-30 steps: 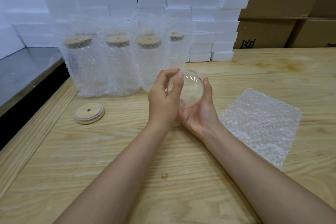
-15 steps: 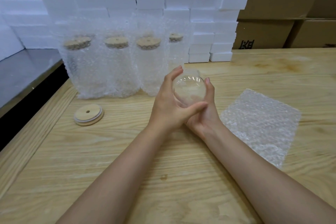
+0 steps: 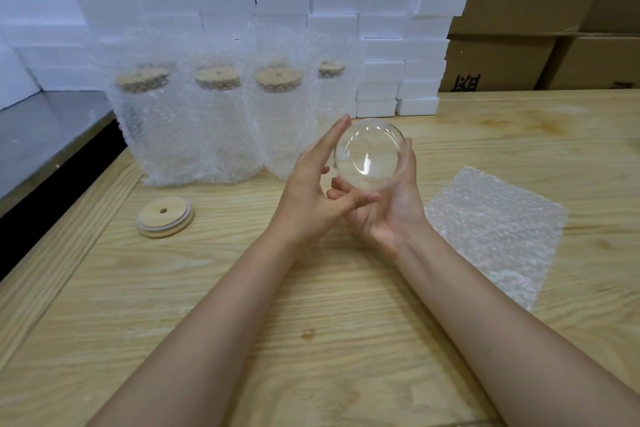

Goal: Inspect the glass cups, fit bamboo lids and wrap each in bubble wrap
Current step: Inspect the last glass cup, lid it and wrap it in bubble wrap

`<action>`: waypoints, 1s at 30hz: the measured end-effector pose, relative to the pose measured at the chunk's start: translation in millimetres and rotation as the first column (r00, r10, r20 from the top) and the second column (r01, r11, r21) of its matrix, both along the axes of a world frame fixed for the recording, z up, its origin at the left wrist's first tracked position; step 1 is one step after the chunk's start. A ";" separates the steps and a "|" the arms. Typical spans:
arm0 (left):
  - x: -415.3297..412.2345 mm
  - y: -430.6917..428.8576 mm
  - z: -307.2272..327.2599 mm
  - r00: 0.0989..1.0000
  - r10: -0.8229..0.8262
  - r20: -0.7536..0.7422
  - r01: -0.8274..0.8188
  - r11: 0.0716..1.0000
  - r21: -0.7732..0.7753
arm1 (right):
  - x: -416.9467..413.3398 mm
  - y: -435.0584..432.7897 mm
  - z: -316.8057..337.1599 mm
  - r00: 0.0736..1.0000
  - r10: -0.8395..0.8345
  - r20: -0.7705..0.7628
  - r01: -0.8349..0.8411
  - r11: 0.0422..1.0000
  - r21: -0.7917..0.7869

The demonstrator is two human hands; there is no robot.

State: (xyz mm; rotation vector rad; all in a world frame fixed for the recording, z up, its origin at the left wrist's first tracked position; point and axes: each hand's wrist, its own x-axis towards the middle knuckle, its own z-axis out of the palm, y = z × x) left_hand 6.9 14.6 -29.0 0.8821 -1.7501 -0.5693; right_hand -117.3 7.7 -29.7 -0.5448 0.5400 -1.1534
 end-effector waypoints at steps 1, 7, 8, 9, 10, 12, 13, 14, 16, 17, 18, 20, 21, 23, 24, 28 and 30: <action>0.0 -1.2 -1.1 1.000 -0.010 -0.022 0.010 1.000 0.009 | -0.7 0.5 0.3 1.000 -0.006 -0.004 0.006 1.000 -0.015; 1.6 -4.1 -6.0 0.993 -0.052 -0.108 0.058 0.997 0.053 | 1.6 4.5 4.3 0.999 -0.027 -0.035 0.026 0.998 -0.050; 2.5 -3.8 -6.7 0.992 -0.061 -0.109 0.067 0.996 0.055 | 2.5 5.2 4.7 0.999 -0.041 -0.034 0.039 0.998 -0.054; 3.4 -3.2 -7.3 0.992 -0.069 -0.108 0.076 0.995 0.061 | 2.6 5.5 5.2 0.997 -0.065 -0.041 0.063 0.996 -0.055; 4.0 -2.2 -7.8 0.991 -0.077 -0.113 0.086 0.994 0.074 | 2.4 5.0 5.0 0.993 -0.099 -0.063 0.096 0.994 -0.052; 4.7 0.1 -9.2 0.983 -0.095 -0.155 0.115 0.986 0.120 | 1.2 3.4 1.6 0.978 -0.171 -0.122 0.166 0.985 -0.049; 5.0 0.9 -9.9 0.978 -0.102 -0.182 0.128 0.982 0.138 | 0.4 2.3 -0.6 0.971 -0.197 -0.138 0.189 0.980 -0.065; 5.2 1.3 -10.4 0.974 -0.102 -0.202 0.134 0.980 0.149 | -0.5 1.2 -2.9 0.967 -0.211 -0.143 0.198 0.975 -0.099; 5.5 1.3 -10.7 0.974 -0.076 -0.214 0.112 0.981 0.161 | -1.2 0.4 -6.8 0.959 -0.230 -0.164 0.196 0.960 -0.199; 5.6 0.4 -10.6 0.977 -0.050 -0.205 0.085 0.982 0.168 | -1.5 0.4 -7.9 0.953 -0.244 -0.181 0.198 0.950 -0.240; 5.7 -1.0 -10.8 0.983 -0.020 -0.183 0.053 0.984 0.172 | -1.9 0.5 -8.6 0.944 -0.260 -0.205 0.200 0.941 -0.274; 5.7 -5.1 -13.4 0.993 0.031 -0.114 -0.012 0.985 0.170 | -2.8 -0.5 -12.3 0.917 -0.292 -0.274 0.192 0.921 -0.338; 5.7 -7.2 -16.0 0.995 0.051 -0.086 -0.036 0.985 0.168 | -2.9 -1.2 -15.0 0.903 -0.299 -0.307 0.179 0.914 -0.364; 6.6 -10.4 -20.9 0.995 0.078 -0.062 -0.067 0.985 0.158 | -3.5 -2.1 -18.6 0.900 -0.287 -0.329 0.150 0.911 -0.385; 7.6 -11.2 -22.3 0.995 0.085 -0.061 -0.075 0.986 0.149 | -4.1 -2.4 -19.6 0.904 -0.276 -0.325 0.138 0.911 -0.389; 12.4 -11.3 -22.5 0.996 0.090 -0.017 -0.089 0.994 0.067 | -2.5 0.4 -17.0 0.904 -0.239 -0.354 0.083 0.911 -0.405; 14.7 -11.4 -23.8 0.996 0.087 0.033 -0.088 0.996 0.020 | -1.5 2.3 -17.0 0.893 -0.250 -0.373 0.084 0.910 -0.407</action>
